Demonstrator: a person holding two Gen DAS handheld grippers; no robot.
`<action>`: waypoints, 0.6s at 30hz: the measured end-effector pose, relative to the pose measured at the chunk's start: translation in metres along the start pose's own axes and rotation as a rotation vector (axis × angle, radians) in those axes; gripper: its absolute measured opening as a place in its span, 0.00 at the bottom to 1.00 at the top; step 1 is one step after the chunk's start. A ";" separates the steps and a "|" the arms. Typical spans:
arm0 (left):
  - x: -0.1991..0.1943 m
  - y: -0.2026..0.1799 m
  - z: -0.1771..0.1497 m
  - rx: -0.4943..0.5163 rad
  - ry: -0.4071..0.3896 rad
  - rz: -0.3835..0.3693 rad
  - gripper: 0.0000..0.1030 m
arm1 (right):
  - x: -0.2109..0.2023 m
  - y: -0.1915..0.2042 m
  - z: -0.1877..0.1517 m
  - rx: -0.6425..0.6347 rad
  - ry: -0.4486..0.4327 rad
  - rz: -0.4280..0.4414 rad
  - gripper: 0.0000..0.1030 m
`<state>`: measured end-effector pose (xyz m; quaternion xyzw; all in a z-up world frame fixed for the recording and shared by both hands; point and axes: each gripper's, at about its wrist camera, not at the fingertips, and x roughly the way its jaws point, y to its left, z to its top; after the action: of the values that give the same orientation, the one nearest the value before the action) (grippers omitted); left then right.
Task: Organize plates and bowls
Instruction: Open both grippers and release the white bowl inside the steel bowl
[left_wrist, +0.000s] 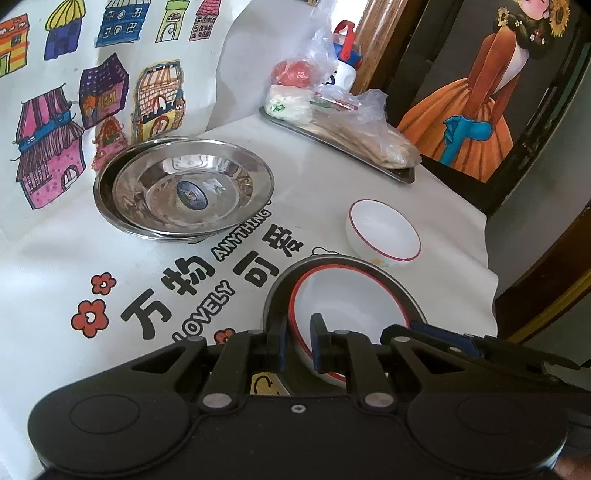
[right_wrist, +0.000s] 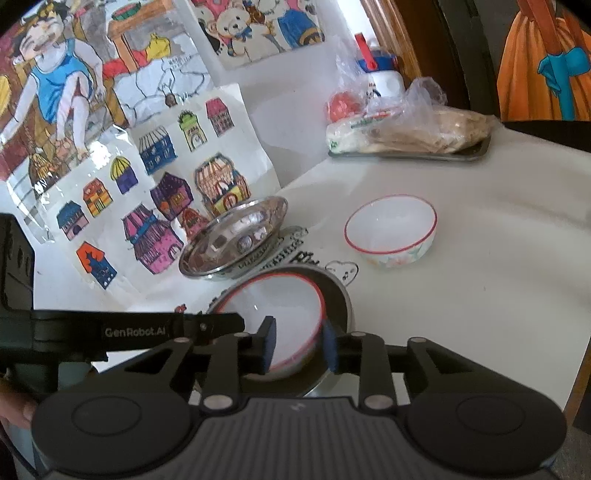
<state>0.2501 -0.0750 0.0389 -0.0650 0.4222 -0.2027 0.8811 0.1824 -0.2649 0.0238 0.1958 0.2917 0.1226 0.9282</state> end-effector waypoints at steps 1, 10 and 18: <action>-0.002 0.000 0.000 0.001 -0.004 -0.004 0.18 | -0.005 0.000 0.001 -0.008 -0.023 0.005 0.43; -0.024 -0.001 0.012 0.023 -0.117 0.038 0.52 | -0.025 -0.021 0.011 -0.001 -0.152 -0.049 0.69; -0.021 -0.007 0.037 -0.006 -0.233 0.058 0.99 | -0.030 -0.056 0.021 0.065 -0.243 -0.069 1.00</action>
<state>0.2649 -0.0748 0.0796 -0.0787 0.3194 -0.1669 0.9295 0.1771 -0.3317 0.0297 0.2291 0.1876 0.0567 0.9535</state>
